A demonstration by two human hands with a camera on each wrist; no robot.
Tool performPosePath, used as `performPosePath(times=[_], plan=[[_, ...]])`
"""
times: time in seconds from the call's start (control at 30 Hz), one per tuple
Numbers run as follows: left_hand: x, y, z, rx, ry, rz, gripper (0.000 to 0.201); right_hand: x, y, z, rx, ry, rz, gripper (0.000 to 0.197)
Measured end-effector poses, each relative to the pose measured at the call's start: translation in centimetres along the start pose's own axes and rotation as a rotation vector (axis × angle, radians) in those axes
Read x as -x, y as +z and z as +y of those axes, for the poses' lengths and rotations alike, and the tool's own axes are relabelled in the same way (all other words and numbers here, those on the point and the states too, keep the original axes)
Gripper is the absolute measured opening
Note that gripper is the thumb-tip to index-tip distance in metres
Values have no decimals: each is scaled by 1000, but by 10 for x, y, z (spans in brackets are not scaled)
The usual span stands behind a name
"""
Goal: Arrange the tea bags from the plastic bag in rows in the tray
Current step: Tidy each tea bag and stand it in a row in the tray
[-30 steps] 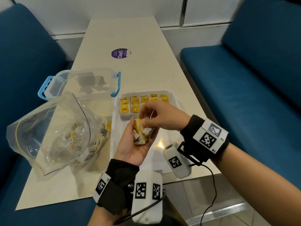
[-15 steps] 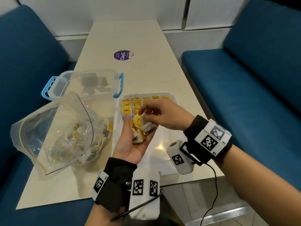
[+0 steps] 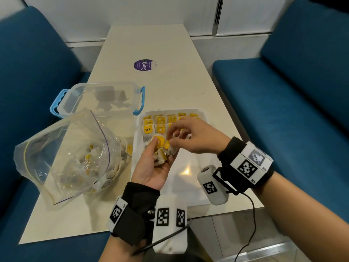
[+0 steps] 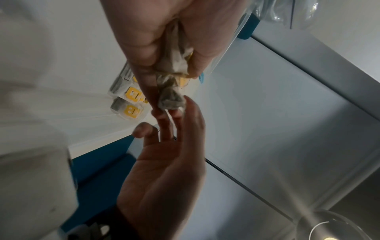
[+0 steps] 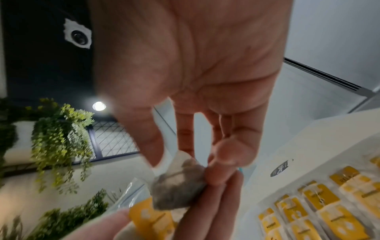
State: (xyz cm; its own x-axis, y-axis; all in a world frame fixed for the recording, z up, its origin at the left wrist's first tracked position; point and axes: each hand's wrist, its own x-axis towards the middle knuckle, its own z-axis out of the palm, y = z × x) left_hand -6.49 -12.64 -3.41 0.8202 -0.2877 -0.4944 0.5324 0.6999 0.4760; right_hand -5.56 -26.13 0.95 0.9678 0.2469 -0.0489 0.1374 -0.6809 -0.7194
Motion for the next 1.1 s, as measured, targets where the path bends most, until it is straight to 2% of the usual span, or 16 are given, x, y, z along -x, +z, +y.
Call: performPosePath(times=[0.1,0.27,0.57,0.73,1.0,1.1], plan=[[-1,-2,-2,-34,8,27,23,2,5,0,32,1,-45,18],[-1,-4,-3,-50,39,26,26,2,11,0,66,39,17,27],[0,-5,-1,13,30,2,35,1,17,7,9,108,208,17],[-2,-3,-3,-3,36,30,38,-3,10,6,190,85,15,17],[-4,-5,1,79,2,32,36,-4,6,5,293,10,-43,16],[-6,-8,2,77,2,42,36,-5,5,4,198,-4,-100,11]])
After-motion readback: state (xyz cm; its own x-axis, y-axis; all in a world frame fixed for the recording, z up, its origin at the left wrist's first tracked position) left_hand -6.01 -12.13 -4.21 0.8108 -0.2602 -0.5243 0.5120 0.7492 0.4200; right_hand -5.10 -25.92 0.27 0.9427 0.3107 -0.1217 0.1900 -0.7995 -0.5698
